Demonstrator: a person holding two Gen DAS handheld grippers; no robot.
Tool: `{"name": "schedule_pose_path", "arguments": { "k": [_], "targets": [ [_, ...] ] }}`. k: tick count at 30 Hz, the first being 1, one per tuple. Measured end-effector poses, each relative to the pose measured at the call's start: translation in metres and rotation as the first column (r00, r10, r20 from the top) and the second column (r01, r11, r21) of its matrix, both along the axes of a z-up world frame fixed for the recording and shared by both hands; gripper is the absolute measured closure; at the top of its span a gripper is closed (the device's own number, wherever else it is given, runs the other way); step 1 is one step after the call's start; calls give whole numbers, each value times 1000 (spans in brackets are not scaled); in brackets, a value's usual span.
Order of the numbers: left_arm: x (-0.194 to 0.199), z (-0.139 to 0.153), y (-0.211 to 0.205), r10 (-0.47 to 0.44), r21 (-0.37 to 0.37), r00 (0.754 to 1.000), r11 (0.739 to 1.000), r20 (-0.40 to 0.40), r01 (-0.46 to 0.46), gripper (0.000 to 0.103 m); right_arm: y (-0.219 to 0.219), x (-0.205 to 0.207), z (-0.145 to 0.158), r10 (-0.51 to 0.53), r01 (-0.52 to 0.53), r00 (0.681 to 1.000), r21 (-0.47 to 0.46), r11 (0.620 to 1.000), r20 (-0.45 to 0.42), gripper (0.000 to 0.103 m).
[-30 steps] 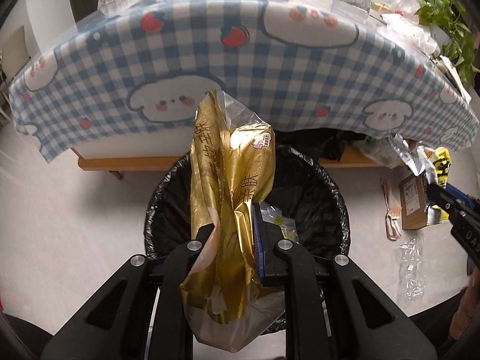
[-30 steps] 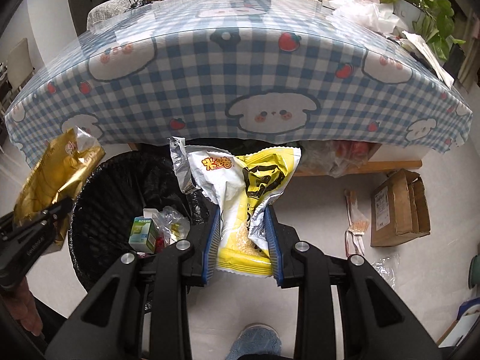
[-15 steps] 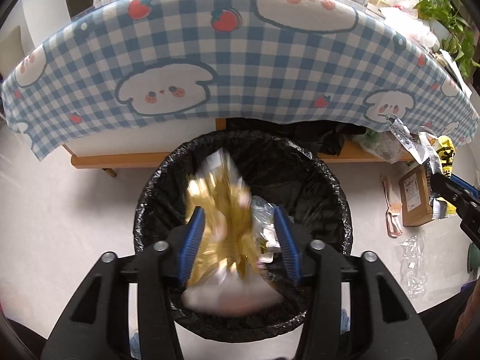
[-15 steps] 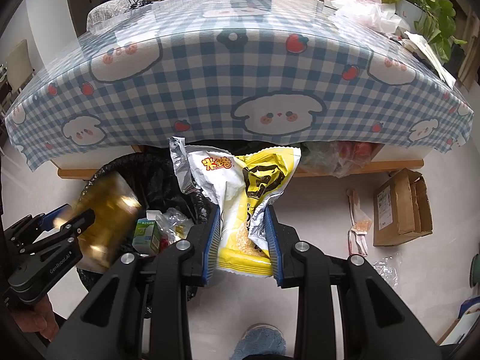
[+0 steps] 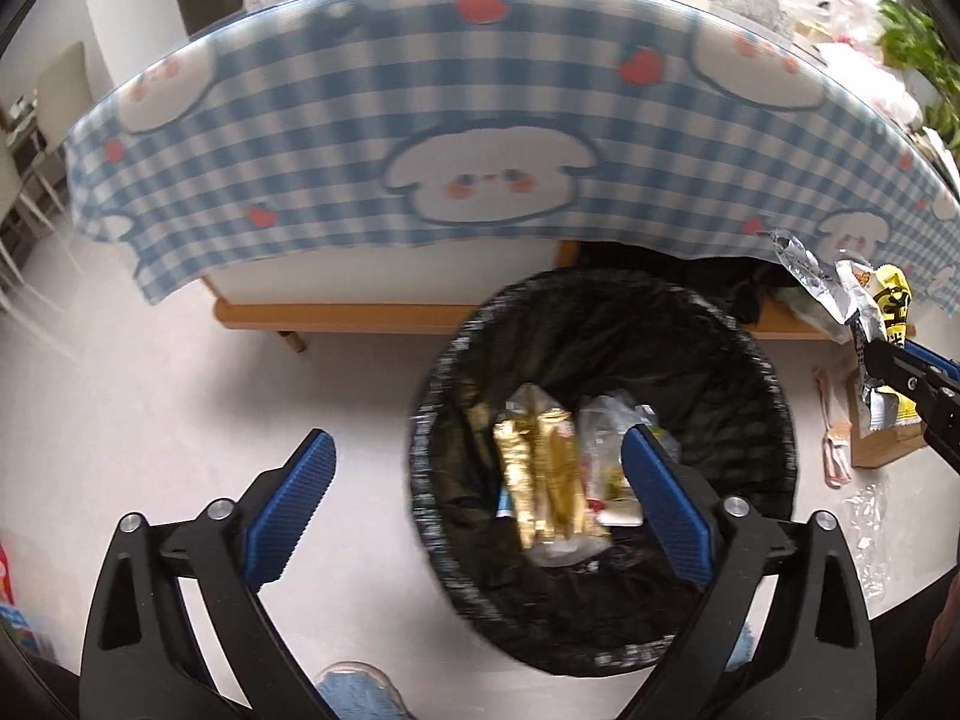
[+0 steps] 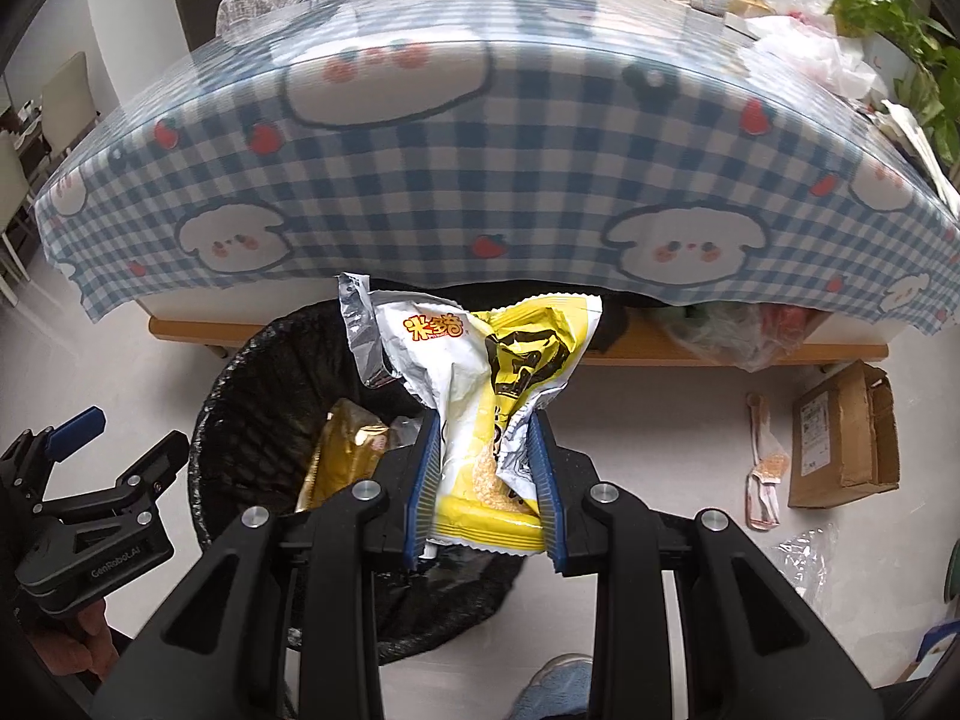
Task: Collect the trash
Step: 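Lower the right tool into the bin and open it to drop the snack bag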
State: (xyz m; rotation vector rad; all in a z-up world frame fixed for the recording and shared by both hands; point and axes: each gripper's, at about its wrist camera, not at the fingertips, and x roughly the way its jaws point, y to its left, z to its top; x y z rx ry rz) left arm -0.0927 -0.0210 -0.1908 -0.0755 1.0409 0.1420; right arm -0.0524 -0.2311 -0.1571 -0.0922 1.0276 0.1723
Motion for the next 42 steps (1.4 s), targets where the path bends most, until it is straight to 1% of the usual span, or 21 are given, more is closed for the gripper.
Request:
{"name": "schedule_pose_path", "arguments": {
  "k": [2,11,17,20,22,23,24,25,27,29,31,33,34,36,38,42],
  "targets": [
    [-3,0,11,17,-2,1000,1000,-3,-17,6,12,-1,-3,13,-13,1000,3,1000,-3,75],
    [-11,-2,50,70,4,998,998,-5,-70,6,61,-6,-12,68,-68,998,18,998,-4,75],
    [-14,-4,61,79,9,997,997,-9,-79,6,83,-4,-21,94,-93,995,19,995,-28,74],
    [-14,-5,63,79,2,997,997,-11,-79,6,88,-5,-25,99,-98,994,15,995,-35,74],
    [-14,-4,63,77,-2,997,997,-8,-77,6,89,-5,-26,101,-101,994,14,995,-37,72],
    [-14,-4,63,75,-2,997,997,-7,-75,6,89,-6,-26,100,-99,994,16,995,-34,66],
    [-13,-4,63,73,-2,997,997,-5,-73,6,88,-7,-26,98,-97,995,22,995,-33,62],
    [-13,-3,62,71,-2,997,997,-4,-71,6,87,-7,-26,95,-94,995,29,995,-32,62],
    [-12,-3,61,68,-4,998,998,-2,-68,6,85,-8,-27,92,-91,995,38,995,-37,54],
    [-13,-1,59,66,-6,998,998,-2,-66,6,82,-9,-26,88,-86,995,45,995,-37,50],
    [-14,2,55,55,-8,998,998,-1,-55,6,77,-12,-23,76,-74,996,44,996,-37,41],
    [-15,10,50,43,-7,999,999,2,-43,6,70,-14,-15,59,-58,998,48,997,-26,26],
    [-16,15,48,36,-9,999,999,7,-36,6,65,-15,-9,54,-53,998,52,997,-18,23],
    [-20,30,42,20,-9,999,1000,26,-20,6,55,-18,7,35,-36,999,55,998,10,12],
    [-25,48,36,5,4,999,1000,51,-5,6,42,-22,27,10,-13,999,71,997,46,8],
    [-38,84,25,-17,16,993,1000,114,16,6,20,-30,59,-22,14,996,93,996,91,8]
  ]
}}
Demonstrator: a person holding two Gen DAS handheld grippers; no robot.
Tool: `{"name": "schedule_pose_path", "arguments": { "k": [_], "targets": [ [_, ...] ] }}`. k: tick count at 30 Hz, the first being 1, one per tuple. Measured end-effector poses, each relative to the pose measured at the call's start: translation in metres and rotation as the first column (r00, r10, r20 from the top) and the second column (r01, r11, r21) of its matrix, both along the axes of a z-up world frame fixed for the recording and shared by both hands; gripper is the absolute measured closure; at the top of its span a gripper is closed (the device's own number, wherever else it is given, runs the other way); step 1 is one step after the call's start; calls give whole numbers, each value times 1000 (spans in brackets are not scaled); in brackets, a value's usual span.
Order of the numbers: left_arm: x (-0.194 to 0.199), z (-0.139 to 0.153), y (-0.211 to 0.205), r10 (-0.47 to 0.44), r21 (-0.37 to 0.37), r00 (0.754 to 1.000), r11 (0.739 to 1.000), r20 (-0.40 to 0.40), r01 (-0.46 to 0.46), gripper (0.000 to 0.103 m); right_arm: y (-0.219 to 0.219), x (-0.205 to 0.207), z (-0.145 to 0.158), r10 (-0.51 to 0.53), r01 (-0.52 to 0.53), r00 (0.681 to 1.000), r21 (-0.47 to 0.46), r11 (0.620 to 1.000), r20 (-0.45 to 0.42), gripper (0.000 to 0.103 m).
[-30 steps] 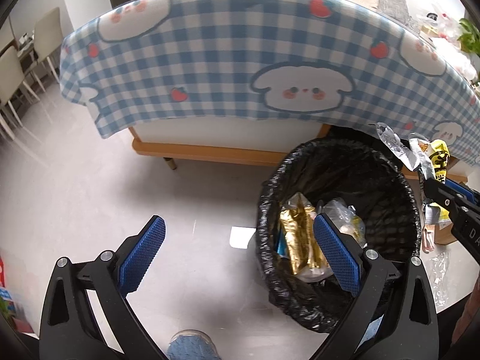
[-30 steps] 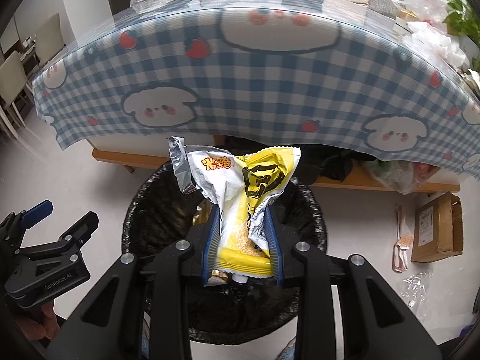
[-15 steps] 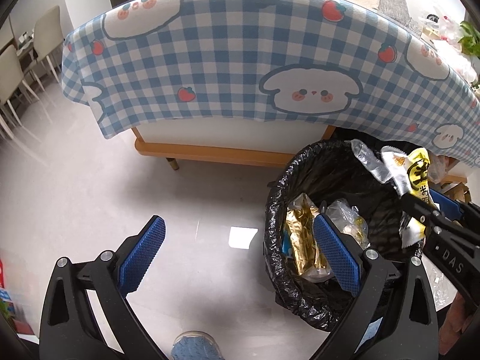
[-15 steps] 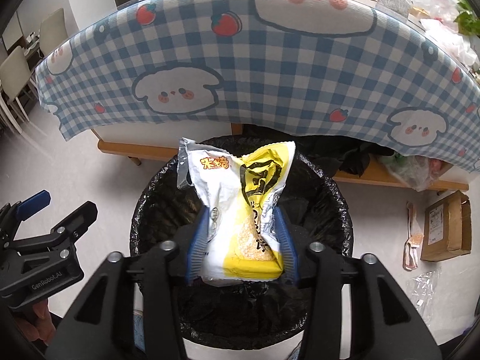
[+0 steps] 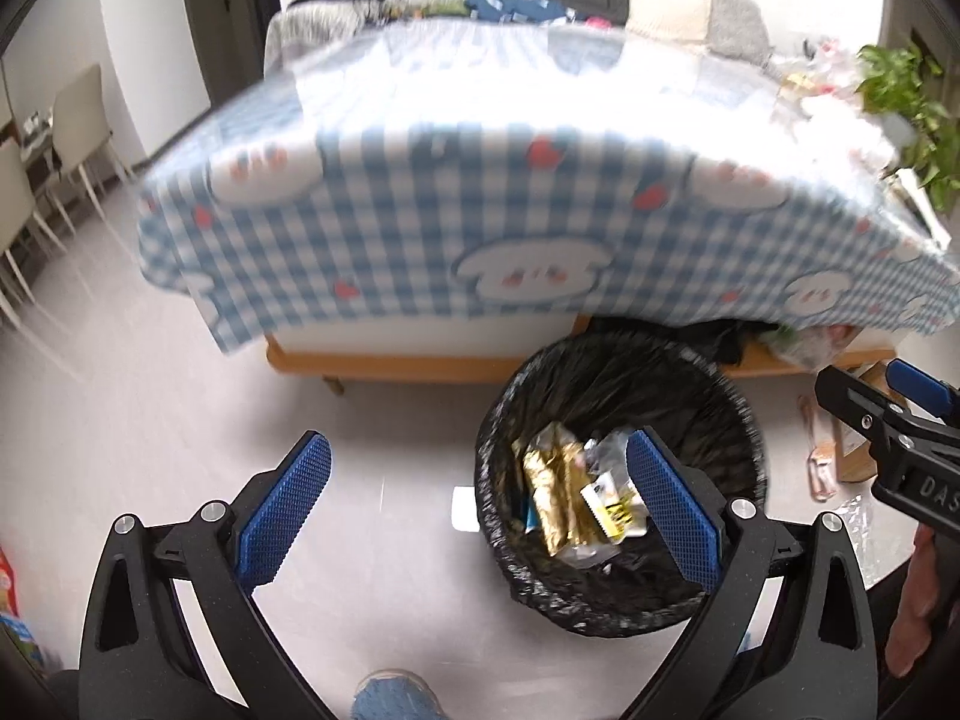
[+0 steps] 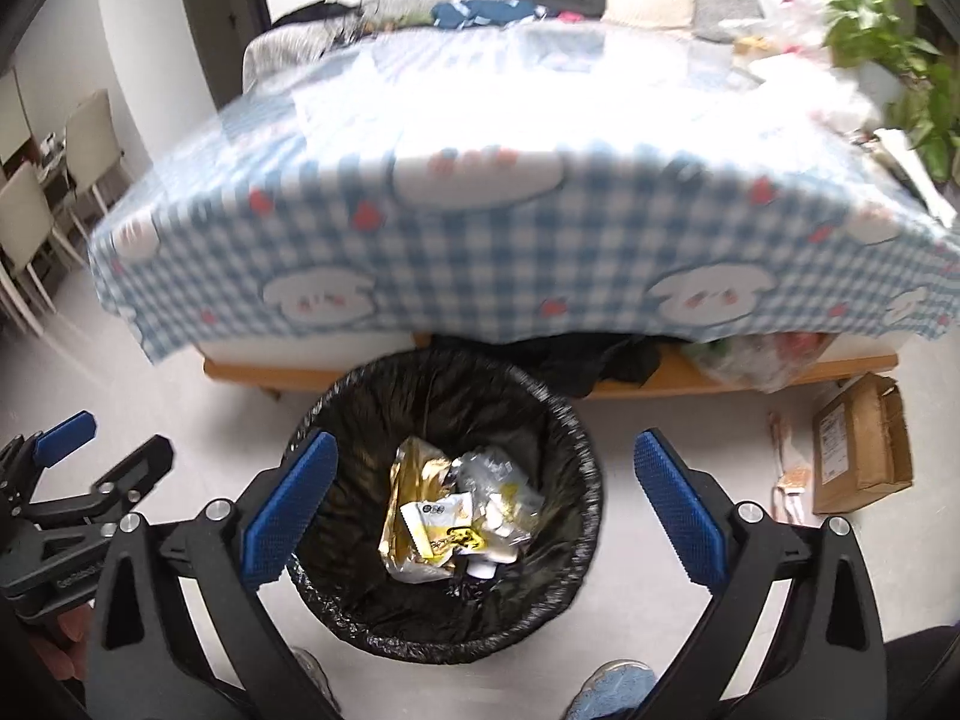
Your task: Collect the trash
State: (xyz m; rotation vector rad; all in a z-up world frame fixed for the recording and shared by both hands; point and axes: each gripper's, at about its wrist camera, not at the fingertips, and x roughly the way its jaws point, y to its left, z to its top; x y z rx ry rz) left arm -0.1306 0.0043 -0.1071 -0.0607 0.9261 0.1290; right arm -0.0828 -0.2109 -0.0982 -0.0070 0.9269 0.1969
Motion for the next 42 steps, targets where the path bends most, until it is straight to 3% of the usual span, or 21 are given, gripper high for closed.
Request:
{"name": "schedule_pose_path", "arguments": {
  "k": [6,11,42],
  "targets": [
    [-14,42,-8,-11,-21,998,1000,64,13,6,-16,-18,34,-16,17,998,-25,1000,54,8],
    [-23,57,-11,-19,-43,996,999,91,23,6,-23,-34,54,-18,22,994,-34,999,110,8],
    [-21,57,-20,-36,-30,994,999,99,39,6,-27,-35,61,-27,34,990,-52,998,137,8]
  ]
}}
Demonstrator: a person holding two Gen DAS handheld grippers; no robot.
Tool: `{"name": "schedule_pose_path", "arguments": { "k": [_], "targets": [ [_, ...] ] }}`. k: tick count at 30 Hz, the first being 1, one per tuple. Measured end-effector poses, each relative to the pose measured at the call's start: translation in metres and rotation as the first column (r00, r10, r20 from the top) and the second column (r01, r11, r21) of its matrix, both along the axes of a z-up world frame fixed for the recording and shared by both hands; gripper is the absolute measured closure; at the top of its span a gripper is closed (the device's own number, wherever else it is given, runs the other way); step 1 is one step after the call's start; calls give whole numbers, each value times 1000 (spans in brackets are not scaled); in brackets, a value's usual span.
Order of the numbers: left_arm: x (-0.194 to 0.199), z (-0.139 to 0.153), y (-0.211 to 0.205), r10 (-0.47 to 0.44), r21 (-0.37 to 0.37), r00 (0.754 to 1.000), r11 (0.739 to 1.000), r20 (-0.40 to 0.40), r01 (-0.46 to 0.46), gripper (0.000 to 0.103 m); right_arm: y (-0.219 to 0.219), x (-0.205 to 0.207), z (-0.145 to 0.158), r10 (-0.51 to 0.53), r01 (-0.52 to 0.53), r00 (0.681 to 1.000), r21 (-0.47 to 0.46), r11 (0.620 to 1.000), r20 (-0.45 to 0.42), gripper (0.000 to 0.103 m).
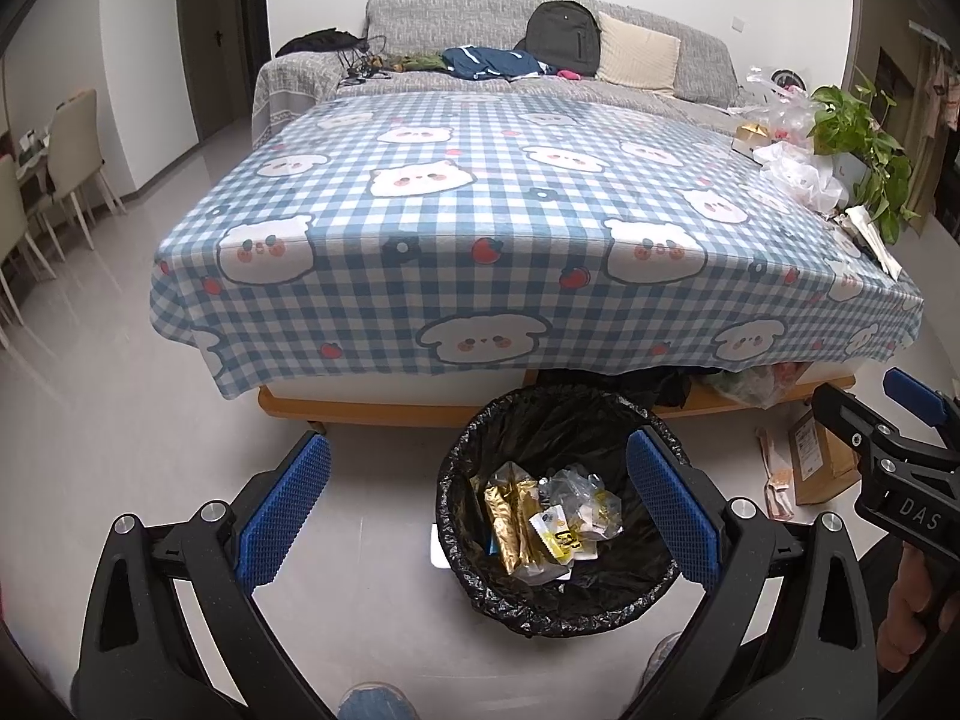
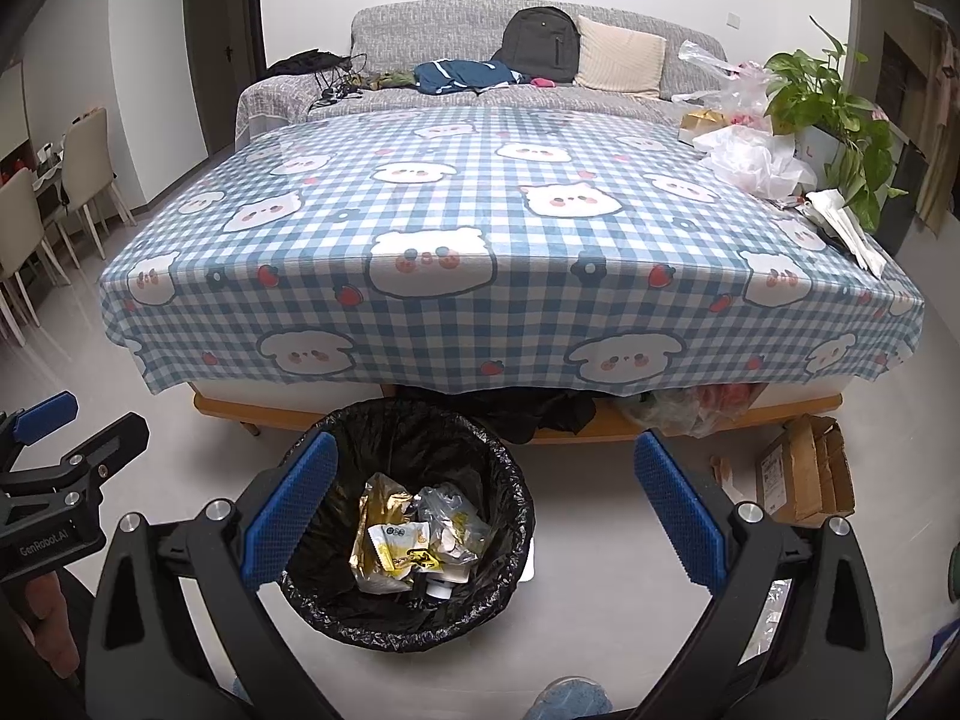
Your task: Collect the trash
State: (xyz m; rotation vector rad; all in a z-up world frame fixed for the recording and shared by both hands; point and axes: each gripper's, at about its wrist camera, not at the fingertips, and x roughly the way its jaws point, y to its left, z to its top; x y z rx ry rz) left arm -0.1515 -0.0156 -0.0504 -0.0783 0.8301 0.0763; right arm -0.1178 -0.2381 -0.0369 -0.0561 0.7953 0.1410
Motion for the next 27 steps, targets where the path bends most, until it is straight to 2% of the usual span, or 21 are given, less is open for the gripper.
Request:
{"name": "schedule_pose_path", "arguments": {
  "k": [27],
  "targets": [
    [1,0,0,2,3,1000,1000,-3,-2,6,1,1,-3,0,0,1000,4,1000,-6,8]
  ]
}}
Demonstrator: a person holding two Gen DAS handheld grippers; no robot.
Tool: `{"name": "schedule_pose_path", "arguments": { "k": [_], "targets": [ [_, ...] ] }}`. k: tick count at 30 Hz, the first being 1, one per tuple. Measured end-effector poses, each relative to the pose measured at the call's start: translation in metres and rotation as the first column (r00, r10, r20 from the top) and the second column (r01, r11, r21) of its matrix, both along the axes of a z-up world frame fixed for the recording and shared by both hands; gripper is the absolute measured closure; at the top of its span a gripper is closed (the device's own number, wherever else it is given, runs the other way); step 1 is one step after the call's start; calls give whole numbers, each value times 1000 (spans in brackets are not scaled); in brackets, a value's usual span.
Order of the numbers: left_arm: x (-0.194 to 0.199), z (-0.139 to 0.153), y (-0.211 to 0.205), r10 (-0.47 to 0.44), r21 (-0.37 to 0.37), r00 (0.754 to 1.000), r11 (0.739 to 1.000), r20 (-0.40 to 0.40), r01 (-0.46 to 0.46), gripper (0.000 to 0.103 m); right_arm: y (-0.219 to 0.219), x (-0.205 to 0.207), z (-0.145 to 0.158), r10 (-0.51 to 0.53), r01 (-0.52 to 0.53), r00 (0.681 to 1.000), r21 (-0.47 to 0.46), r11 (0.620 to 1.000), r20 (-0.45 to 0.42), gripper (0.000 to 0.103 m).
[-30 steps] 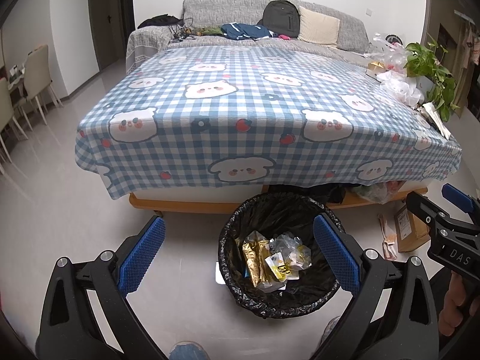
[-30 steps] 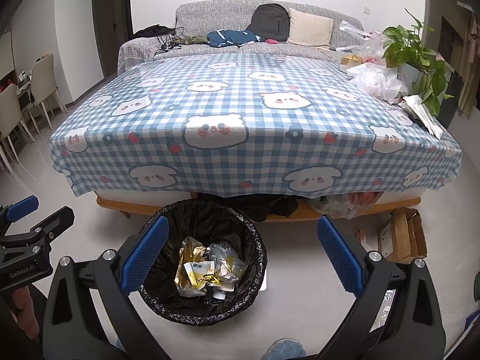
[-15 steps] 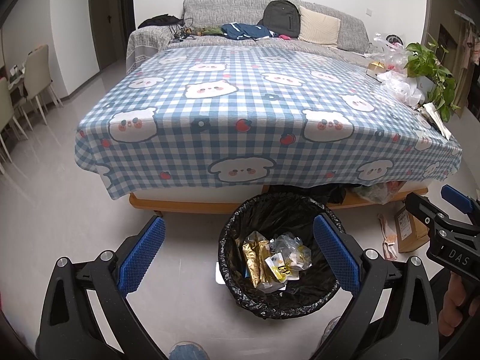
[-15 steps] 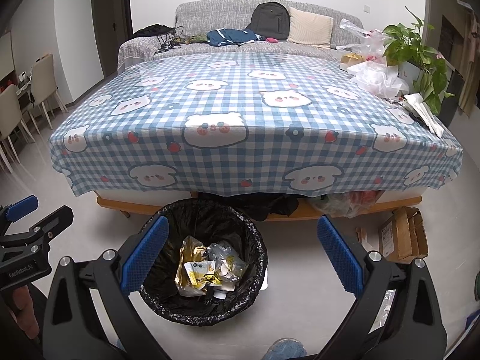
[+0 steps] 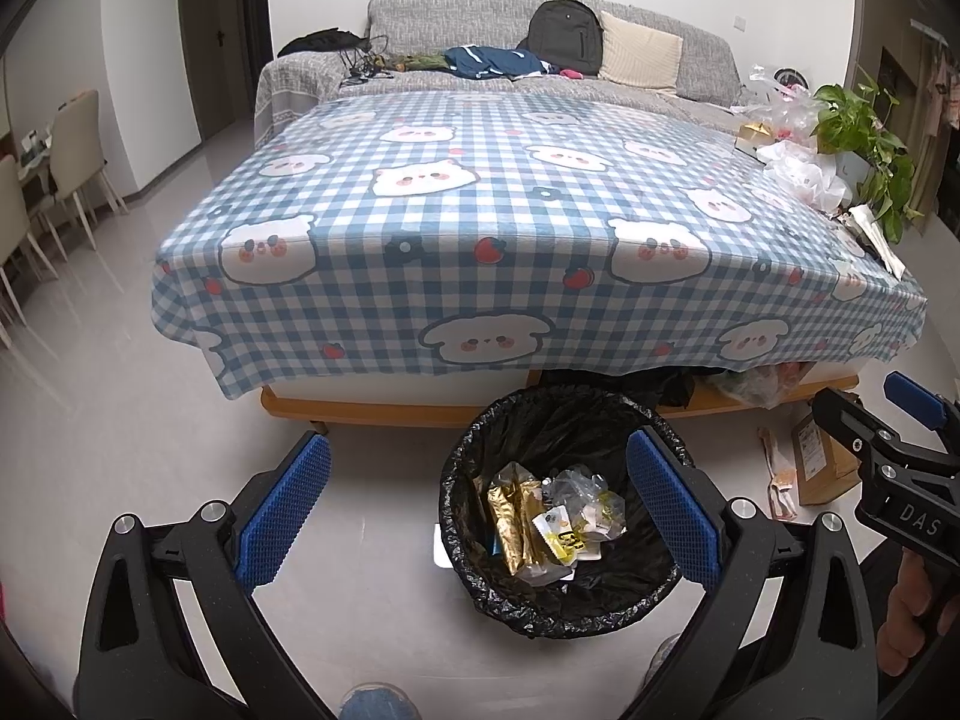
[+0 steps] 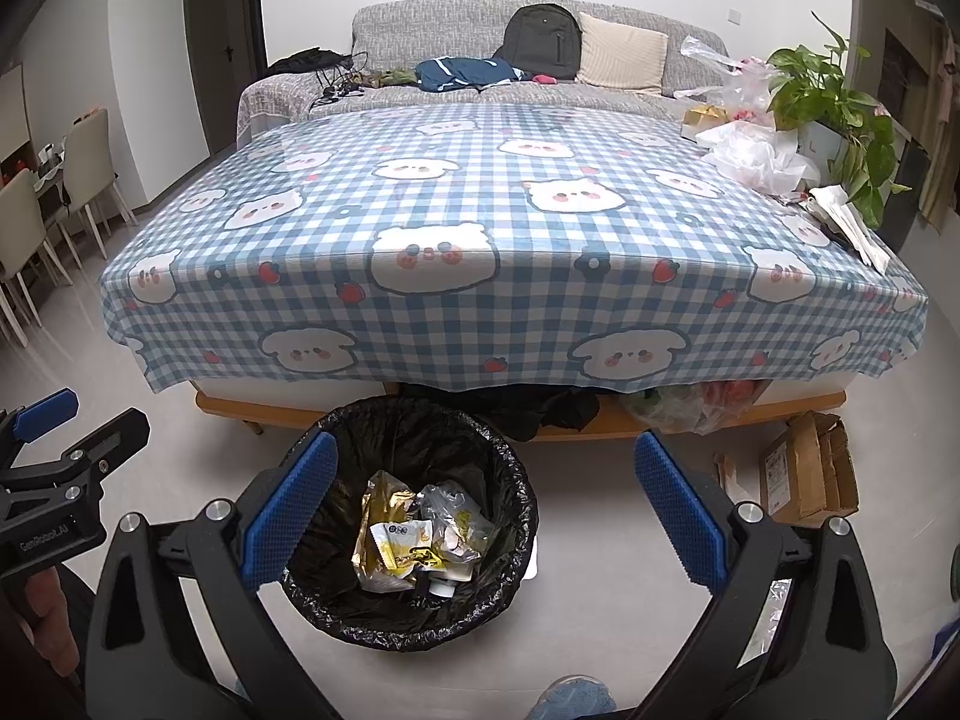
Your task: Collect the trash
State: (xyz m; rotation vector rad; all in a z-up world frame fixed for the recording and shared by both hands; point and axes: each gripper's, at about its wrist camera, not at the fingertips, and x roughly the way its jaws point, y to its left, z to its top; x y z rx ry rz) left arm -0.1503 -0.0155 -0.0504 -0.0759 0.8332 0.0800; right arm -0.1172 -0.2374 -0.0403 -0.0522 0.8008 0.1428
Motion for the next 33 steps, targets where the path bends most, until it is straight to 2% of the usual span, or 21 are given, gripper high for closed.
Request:
{"name": "schedule_pose_path", "arguments": {
  "k": [15,24,33],
  "targets": [
    [1,-1,5,17,-6,1000,1000,0,-17,6,0,0,-1,0,0,1000,0,1000,0,8],
    [-1,-1,1,14,24,1000,1000,11,-14,6,-1,0,0,0,0,1000,1,1000,-1,8],
    [2,-4,2,14,19,1000,1000,-1,-14,6,-1,0,-1,0,0,1000,1,1000,-1,8]
  ]
}}
